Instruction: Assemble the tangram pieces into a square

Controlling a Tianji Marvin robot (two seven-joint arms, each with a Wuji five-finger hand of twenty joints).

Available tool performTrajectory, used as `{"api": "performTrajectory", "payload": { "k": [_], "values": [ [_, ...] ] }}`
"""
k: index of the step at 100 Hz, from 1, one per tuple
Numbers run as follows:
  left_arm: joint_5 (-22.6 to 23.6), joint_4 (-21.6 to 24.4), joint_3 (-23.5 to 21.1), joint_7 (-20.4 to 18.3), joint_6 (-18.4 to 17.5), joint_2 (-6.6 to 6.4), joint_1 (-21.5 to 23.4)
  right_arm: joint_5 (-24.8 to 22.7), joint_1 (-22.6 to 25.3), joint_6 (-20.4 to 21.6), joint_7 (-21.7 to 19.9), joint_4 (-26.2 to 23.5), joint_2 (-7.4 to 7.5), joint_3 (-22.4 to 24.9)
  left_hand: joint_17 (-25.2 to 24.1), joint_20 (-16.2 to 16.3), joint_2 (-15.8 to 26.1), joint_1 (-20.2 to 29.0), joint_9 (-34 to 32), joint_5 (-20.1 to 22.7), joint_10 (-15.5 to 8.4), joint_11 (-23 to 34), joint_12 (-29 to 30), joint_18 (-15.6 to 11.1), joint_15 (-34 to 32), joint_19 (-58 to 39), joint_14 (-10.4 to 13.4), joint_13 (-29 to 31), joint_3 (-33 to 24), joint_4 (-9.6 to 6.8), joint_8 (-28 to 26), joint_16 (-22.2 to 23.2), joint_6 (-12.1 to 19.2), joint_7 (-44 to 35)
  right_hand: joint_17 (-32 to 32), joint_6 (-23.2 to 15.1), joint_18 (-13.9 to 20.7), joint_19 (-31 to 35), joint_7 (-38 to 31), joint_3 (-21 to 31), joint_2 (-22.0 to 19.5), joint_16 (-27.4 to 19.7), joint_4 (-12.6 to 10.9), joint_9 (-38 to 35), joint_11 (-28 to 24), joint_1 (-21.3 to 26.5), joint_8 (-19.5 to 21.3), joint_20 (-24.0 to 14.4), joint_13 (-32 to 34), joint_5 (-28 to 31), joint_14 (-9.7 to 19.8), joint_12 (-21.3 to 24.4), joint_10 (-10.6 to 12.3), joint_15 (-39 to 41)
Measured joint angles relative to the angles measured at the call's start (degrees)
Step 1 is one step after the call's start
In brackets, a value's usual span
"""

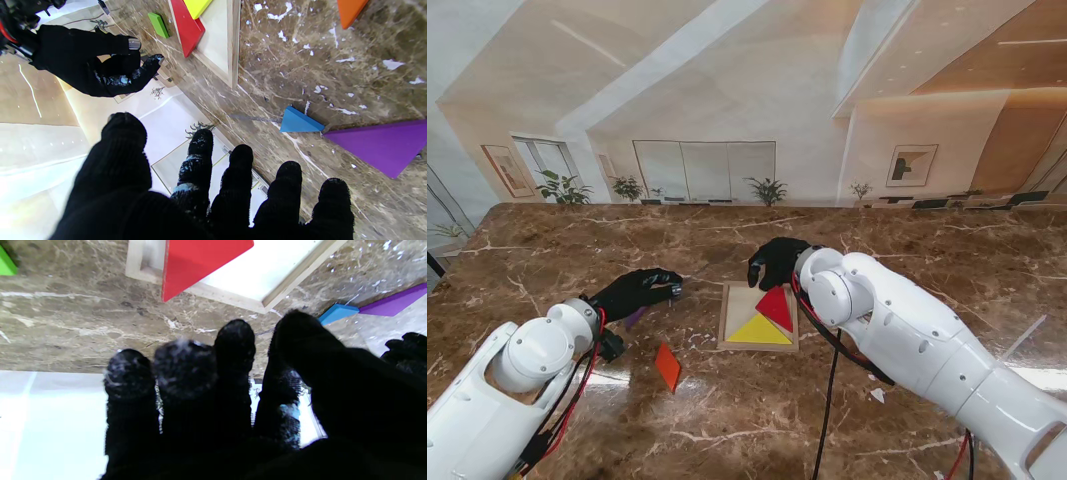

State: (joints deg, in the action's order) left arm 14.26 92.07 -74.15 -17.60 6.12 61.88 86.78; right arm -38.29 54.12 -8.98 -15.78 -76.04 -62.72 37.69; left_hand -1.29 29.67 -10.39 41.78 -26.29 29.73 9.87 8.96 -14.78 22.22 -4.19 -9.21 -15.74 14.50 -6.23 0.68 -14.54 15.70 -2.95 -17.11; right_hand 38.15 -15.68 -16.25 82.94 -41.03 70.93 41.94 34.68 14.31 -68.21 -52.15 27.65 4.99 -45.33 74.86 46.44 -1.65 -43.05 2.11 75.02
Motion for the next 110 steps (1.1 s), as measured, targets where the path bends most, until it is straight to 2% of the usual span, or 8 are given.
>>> {"api": "performTrajectory", "payload": {
  "k": [9,18,22,31,54,110],
  "values": [
    [0.0,-0.1,0.2,0.0,0.0,-0.02,-0.4,0.0,-1.1,1.6,-0.8,0.8,0.20,-1.2,0.0,0.0,0.0,0.0,0.0,0.0,0.0,0.0,0.0,0.0,0.0,0.0,0.0,0.0,0.0,0.00,0.0,0.0,0.0,0.0,0.0,-0.1,0.1,0.5,4.2,0.6,-1.2,1.0,0.0,-0.3,-3.1,0.0,4.5,-0.2,0.0,-1.6,0.5,-1.4,0.7,2.3],
    [0.0,-0.2,0.4,0.0,-0.1,-0.02,-0.8,-0.4,-2.5,3.6,-1.2,2.0,0.37,-2.7,0.0,0.0,0.0,0.0,0.0,0.0,0.0,0.0,0.0,0.0,0.0,0.0,0.0,0.0,0.0,0.00,0.0,0.0,0.0,0.0,0.0,-0.7,0.2,1.0,5.1,0.7,-3.2,2.0,0.0,-1.2,-4.6,0.0,5.7,-0.6,0.0,-2.3,0.7,-2.4,1.0,4.8],
    [0.0,-0.3,0.4,-0.1,-0.1,-0.02,-0.9,-0.7,-2.9,4.0,-1.3,2.5,0.37,-3.3,0.0,0.0,0.0,0.0,0.0,0.0,0.0,0.0,0.0,0.0,0.0,0.0,0.0,0.0,0.0,0.00,0.0,0.0,0.0,0.0,0.0,-0.7,0.2,1.1,5.5,0.7,-3.8,2.4,-0.7,-1.9,-5.0,0.0,6.1,-0.6,0.0,-2.3,1.1,-2.8,1.3,5.6],
    [0.1,-0.4,0.4,-0.4,-0.1,-0.04,-1.2,-1.5,-3.7,4.6,-1.1,3.6,0.37,-4.3,0.0,0.0,0.0,0.0,0.0,0.0,0.0,0.0,0.0,0.0,0.0,0.0,0.0,0.0,0.0,0.00,0.0,0.0,0.0,0.0,0.2,-0.7,0.3,1.2,6.6,0.9,-5.5,2.9,-1.9,-1.9,-5.3,-0.1,6.2,-0.6,0.0,-4.5,1.3,-3.0,1.4,6.2],
    [0.2,-1.2,0.4,-0.5,-0.2,-0.05,-1.7,-2.6,-5.2,5.2,-0.3,5.8,0.37,-6.9,0.0,0.0,0.0,0.0,0.0,0.0,0.0,0.0,0.0,0.0,0.0,0.0,0.0,0.0,0.0,0.00,0.0,0.0,0.0,0.0,0.7,-0.7,0.4,1.7,7.7,0.9,-9.2,3.2,-3.4,-1.9,-5.3,-0.1,6.3,-0.6,0.0,-9.1,1.4,-3.0,1.5,6.3],
    [-0.7,-2.7,0.4,1.0,-1.6,0.15,-2.0,-3.8,-8.8,5.9,1.4,10.5,-0.20,-12.7,0.0,0.0,0.0,0.0,0.0,0.0,0.0,0.0,0.0,0.0,0.0,0.0,0.0,0.0,0.0,0.00,0.0,0.0,0.0,0.0,0.8,-0.7,1.2,1.7,7.1,0.9,-9.1,3.2,-3.4,-1.5,-4.1,-0.1,7.0,-0.6,0.0,-9.9,1.9,-2.2,1.5,6.3]
  ]
}}
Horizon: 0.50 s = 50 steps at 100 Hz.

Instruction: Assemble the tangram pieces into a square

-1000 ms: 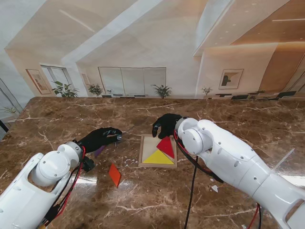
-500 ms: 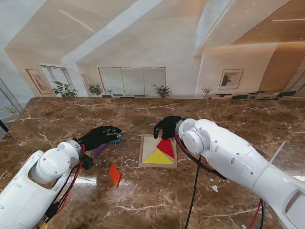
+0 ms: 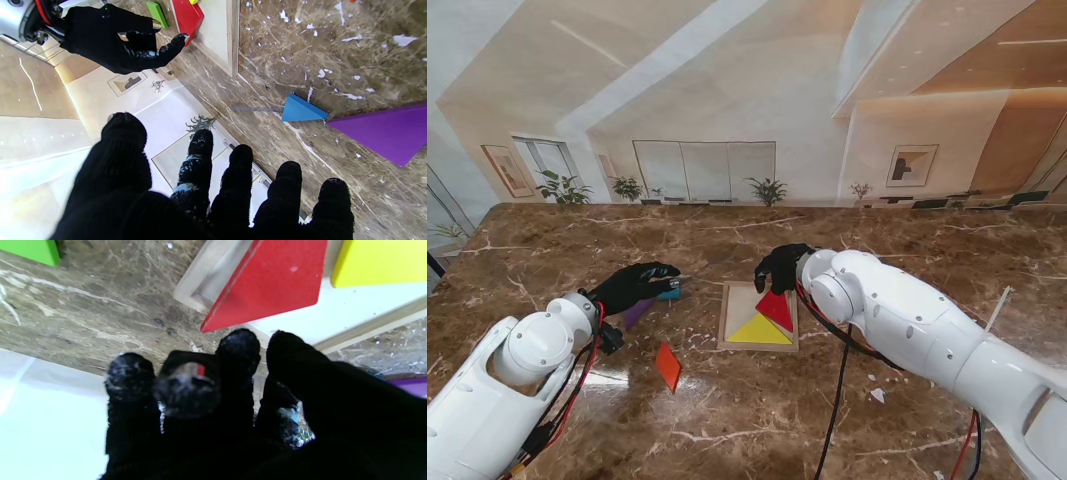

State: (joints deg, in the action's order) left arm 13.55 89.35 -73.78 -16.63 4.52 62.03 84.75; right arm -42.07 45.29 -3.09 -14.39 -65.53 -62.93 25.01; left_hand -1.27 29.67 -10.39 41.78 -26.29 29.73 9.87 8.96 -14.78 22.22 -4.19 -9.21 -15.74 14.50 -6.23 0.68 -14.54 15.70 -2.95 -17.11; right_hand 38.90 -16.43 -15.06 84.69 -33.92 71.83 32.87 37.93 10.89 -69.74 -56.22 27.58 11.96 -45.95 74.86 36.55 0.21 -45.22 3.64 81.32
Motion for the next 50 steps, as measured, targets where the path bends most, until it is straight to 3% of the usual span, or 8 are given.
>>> {"api": "performTrajectory", "payload": {
  "k": [50],
  "values": [
    [-0.2,0.1,-0.5,0.1,0.0,0.10,0.5,1.1,-2.5,0.1,0.0,2.6,-1.06,-3.1,0.0,0.0,0.0,0.0,0.0,0.0,0.0,0.0,0.0,0.0,0.0,0.0,0.0,0.0,0.0,0.00,0.0,0.0,0.0,0.0,0.0,0.0,0.5,0.0,0.5,0.0,0.0,-0.4,0.0,0.0,0.1,0.0,0.1,0.0,0.0,-2.7,0.1,0.6,0.0,0.0]
  ]
}}
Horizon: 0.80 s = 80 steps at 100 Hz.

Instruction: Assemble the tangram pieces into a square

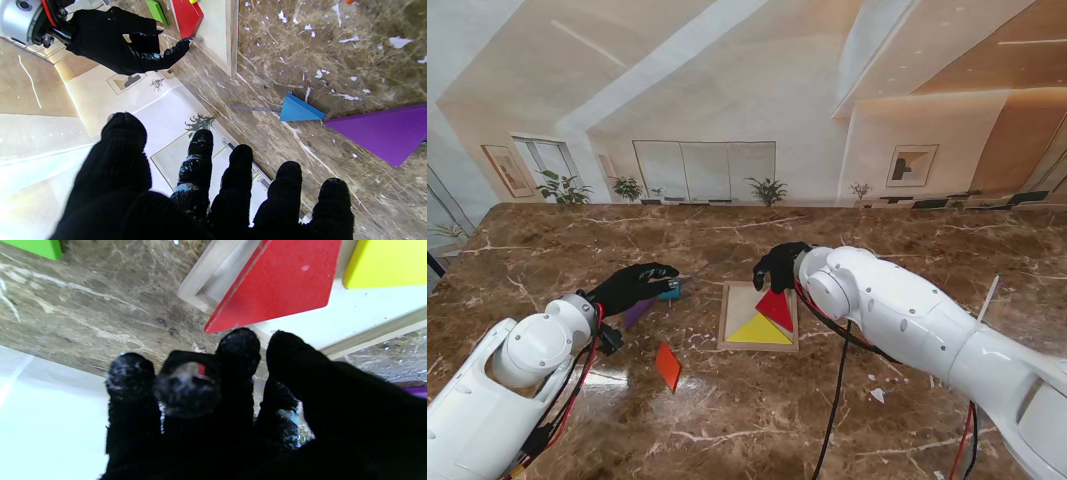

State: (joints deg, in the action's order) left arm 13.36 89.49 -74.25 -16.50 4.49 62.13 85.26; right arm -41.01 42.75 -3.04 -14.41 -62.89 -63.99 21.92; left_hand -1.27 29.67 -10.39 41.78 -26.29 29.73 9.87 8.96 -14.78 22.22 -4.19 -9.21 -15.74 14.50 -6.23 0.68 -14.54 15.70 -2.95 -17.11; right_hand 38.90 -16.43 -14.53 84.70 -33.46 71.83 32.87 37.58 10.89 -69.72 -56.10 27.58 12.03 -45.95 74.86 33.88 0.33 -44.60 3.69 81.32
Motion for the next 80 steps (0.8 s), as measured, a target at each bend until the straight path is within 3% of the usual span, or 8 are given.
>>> {"api": "performTrajectory", "payload": {
  "k": [80],
  "values": [
    [-0.4,0.2,-0.2,-0.3,0.1,-0.01,0.3,-0.4,-1.0,-1.2,-1.4,-0.1,0.18,-2.7,0.0,0.0,0.0,0.0,0.0,0.0,0.0,0.0,0.0,0.0,0.0,0.0,0.0,0.0,0.1,0.00,0.0,0.0,0.0,0.0,0.0,0.0,0.7,0.5,-0.6,0.0,-0.3,0.0,0.0,0.0,0.0,0.0,0.5,0.0,0.0,0.1,0.6,0.3,0.5,0.0]
  ]
}}
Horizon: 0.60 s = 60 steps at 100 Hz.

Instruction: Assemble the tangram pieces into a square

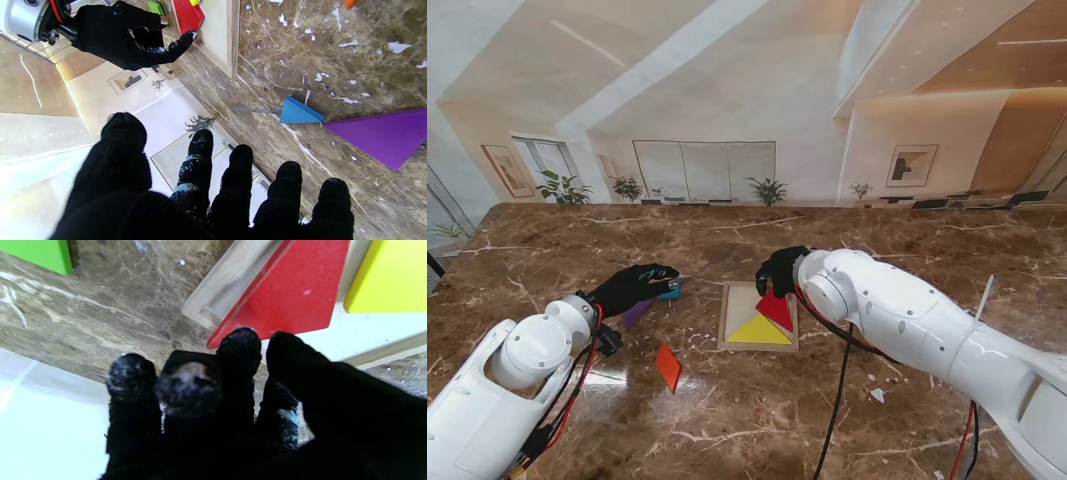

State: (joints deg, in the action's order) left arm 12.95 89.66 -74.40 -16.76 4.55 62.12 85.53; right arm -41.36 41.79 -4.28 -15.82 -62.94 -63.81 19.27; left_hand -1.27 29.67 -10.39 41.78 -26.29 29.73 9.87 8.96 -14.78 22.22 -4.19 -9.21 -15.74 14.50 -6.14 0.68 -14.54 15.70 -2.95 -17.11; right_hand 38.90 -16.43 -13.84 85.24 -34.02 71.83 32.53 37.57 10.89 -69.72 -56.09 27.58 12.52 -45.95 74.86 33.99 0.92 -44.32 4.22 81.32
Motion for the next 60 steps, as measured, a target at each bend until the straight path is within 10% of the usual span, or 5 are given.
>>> {"api": "performTrajectory", "payload": {
  "k": [45,60],
  "values": [
    [0.0,0.0,0.0,-0.2,0.1,-0.01,0.1,0.2,-0.2,-0.2,-0.2,0.1,-0.10,-0.5,0.0,0.0,0.0,0.0,-1.0,0.0,0.0,0.0,0.0,0.0,0.0,0.0,0.0,0.0,0.0,0.00,0.0,0.0,0.0,0.0,0.0,0.1,0.3,0.0,-0.2,0.0,0.0,0.0,0.0,0.0,0.0,-0.1,0.1,0.0,0.0,1.8,0.1,0.0,0.0,0.0],
    [0.0,0.1,0.0,-0.2,0.1,-0.03,0.2,6.3,-3.6,2.9,9.0,12.4,-5.20,-6.3,0.0,0.0,0.0,0.0,-1.0,0.6,0.0,0.0,0.0,0.0,0.0,0.0,0.0,0.0,0.0,0.00,0.0,0.0,0.0,0.0,0.0,-3.1,0.8,0.1,-6.7,0.0,-0.5,0.0,0.0,0.3,0.2,-0.1,3.1,0.0,0.0,3.7,0.4,0.0,0.1,0.0]
  ]
}}
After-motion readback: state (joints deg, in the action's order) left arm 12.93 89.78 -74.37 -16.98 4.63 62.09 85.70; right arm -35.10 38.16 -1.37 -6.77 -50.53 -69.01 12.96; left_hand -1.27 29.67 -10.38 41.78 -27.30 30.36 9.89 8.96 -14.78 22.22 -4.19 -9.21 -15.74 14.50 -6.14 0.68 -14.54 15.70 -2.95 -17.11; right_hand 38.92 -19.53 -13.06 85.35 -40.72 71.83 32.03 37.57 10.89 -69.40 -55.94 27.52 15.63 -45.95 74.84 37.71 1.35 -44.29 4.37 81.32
